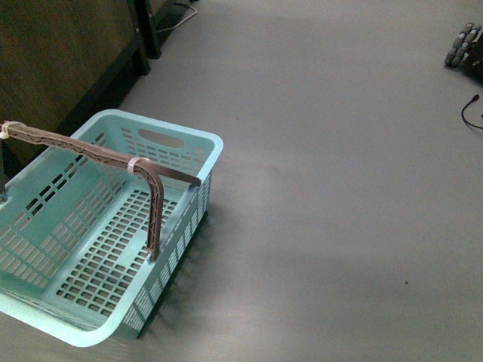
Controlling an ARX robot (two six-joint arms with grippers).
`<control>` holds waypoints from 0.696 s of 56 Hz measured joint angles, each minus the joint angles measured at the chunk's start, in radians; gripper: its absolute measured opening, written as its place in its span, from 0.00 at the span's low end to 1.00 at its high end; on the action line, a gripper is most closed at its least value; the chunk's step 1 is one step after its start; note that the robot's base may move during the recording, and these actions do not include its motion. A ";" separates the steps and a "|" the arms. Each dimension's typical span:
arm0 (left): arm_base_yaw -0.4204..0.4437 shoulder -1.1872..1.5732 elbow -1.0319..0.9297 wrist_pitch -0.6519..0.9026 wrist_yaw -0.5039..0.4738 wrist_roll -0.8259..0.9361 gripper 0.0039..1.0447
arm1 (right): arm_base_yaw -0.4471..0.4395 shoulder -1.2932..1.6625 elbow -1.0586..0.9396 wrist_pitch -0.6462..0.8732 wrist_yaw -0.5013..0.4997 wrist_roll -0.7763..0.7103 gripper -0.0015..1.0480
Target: Pick lemon and mango into basket
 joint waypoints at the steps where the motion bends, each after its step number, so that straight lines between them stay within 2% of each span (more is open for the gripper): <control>1: 0.000 0.000 0.000 0.000 0.000 0.000 0.94 | 0.000 0.000 0.000 0.000 0.000 0.000 0.92; 39: -0.001 0.002 0.001 -0.002 -0.005 -0.005 0.94 | 0.000 0.000 0.000 0.000 0.000 0.000 0.92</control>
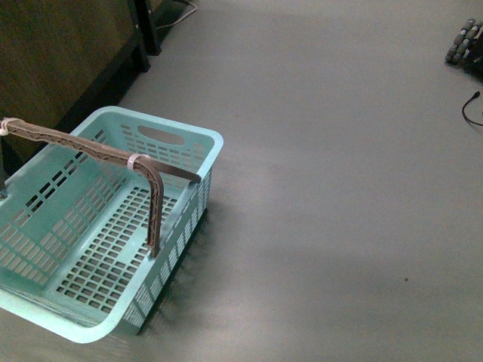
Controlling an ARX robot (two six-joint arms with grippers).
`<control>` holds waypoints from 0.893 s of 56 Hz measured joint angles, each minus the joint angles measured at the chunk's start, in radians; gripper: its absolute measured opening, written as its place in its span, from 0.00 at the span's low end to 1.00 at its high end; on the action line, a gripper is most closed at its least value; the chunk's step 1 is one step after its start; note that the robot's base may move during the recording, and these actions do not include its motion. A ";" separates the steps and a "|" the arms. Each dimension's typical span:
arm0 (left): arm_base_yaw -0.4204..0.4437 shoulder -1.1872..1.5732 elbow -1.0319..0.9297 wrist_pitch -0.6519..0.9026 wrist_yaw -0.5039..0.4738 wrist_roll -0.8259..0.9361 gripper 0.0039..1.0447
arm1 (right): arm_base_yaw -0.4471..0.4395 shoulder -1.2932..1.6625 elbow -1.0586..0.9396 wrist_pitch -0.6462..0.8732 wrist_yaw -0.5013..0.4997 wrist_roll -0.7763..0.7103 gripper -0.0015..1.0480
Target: Pick lemon and mango into basket
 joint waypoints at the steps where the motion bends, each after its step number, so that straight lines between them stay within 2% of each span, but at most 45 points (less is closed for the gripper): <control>1: -0.011 0.019 0.015 -0.048 -0.041 -0.042 0.94 | 0.000 0.000 0.000 0.000 0.000 0.000 0.92; 2: -0.014 0.025 0.021 -0.063 -0.053 -0.052 0.94 | 0.000 0.000 0.000 0.000 0.000 0.000 0.92; 4: -0.041 0.100 0.076 -0.201 -0.137 -0.145 0.94 | 0.000 0.000 0.000 0.000 0.000 0.000 0.92; 6: -0.048 0.163 0.111 -0.289 -0.178 -0.235 0.94 | 0.000 0.000 0.000 0.000 0.000 0.000 0.92; 11: -0.043 0.241 0.133 -0.402 -0.179 -0.477 0.94 | 0.000 0.000 0.000 0.000 0.000 0.000 0.92; 18: -0.019 0.285 0.143 -0.383 -0.135 -0.642 0.94 | 0.000 0.000 0.000 0.000 0.000 0.000 0.92; 23: -0.012 0.362 0.152 -0.310 -0.119 -0.713 0.94 | 0.000 0.000 0.000 0.000 0.000 0.000 0.92; 33: -0.074 0.632 0.183 -0.054 -0.122 -0.827 0.94 | 0.000 0.000 0.000 0.000 0.000 0.000 0.92; 40: -0.110 0.956 0.250 0.193 -0.094 -0.962 0.94 | 0.000 0.000 0.000 0.000 0.000 0.000 0.92; 50: -0.123 1.438 0.402 0.403 -0.073 -1.111 0.94 | 0.000 0.000 0.000 0.000 0.000 0.000 0.92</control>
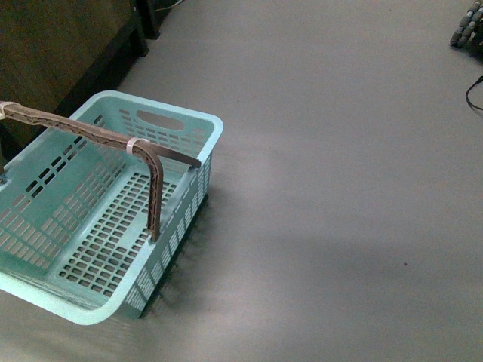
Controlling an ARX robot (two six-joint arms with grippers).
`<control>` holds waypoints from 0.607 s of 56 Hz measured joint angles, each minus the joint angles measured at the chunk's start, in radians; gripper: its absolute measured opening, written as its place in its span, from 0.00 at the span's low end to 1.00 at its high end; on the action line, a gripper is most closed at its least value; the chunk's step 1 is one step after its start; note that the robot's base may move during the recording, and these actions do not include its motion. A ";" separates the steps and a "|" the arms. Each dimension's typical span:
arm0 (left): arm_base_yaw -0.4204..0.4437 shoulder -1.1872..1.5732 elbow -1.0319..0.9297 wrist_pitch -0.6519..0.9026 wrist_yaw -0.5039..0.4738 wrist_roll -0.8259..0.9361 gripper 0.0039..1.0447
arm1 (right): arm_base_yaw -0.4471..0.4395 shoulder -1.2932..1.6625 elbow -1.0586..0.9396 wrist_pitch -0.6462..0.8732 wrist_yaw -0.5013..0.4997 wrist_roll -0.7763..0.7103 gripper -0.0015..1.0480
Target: Pick lemon and mango into basket
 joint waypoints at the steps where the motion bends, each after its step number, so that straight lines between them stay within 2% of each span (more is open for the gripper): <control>1: 0.001 0.032 0.014 0.008 0.000 -0.003 0.94 | 0.000 0.000 0.000 0.000 0.000 0.000 0.92; 17: -0.009 0.356 0.230 0.053 -0.007 -0.026 0.94 | 0.000 0.000 0.000 0.000 0.000 0.000 0.92; 34: -0.020 0.571 0.422 0.051 -0.003 -0.032 0.94 | 0.000 0.000 0.000 0.000 0.000 0.000 0.92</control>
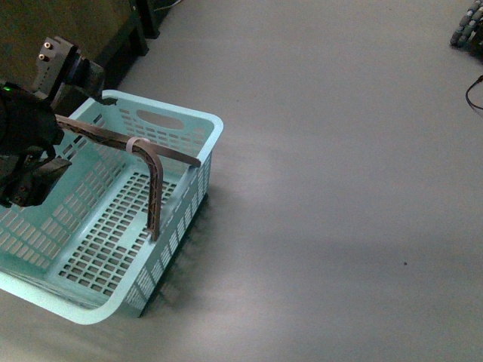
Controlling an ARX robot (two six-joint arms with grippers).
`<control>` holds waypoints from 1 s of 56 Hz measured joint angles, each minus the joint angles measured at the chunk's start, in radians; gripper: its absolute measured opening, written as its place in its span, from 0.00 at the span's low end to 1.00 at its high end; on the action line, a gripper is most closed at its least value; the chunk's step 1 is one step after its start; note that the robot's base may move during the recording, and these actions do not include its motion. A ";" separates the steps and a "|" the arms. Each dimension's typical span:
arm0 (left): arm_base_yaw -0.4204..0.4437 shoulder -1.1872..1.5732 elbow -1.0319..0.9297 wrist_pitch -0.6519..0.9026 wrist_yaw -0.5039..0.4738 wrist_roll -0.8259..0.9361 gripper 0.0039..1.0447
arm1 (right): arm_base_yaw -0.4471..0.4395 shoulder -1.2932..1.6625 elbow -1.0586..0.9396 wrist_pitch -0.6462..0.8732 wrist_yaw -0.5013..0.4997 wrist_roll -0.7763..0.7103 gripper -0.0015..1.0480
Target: Pick lemon and mango into basket
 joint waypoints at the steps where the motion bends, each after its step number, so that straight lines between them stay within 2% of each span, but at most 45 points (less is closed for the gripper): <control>1: 0.001 0.006 0.007 0.000 0.000 0.000 0.94 | 0.000 0.000 0.000 0.000 0.000 0.000 0.92; 22: 0.024 0.183 0.211 -0.025 0.014 0.007 0.94 | 0.000 0.000 0.000 0.000 0.000 0.000 0.92; 30: 0.018 0.234 0.277 -0.040 0.017 0.008 0.75 | 0.000 0.000 0.000 0.000 0.000 0.000 0.92; 39: 0.010 0.273 0.326 -0.085 0.002 0.007 0.49 | 0.000 0.000 0.000 0.000 0.000 0.000 0.92; 47: 0.007 0.286 0.371 -0.146 -0.020 -0.067 0.31 | 0.000 0.000 0.000 0.000 0.000 0.000 0.92; 56: 0.005 0.285 0.381 -0.161 -0.019 -0.076 0.28 | 0.000 0.000 0.000 0.000 0.000 0.000 0.92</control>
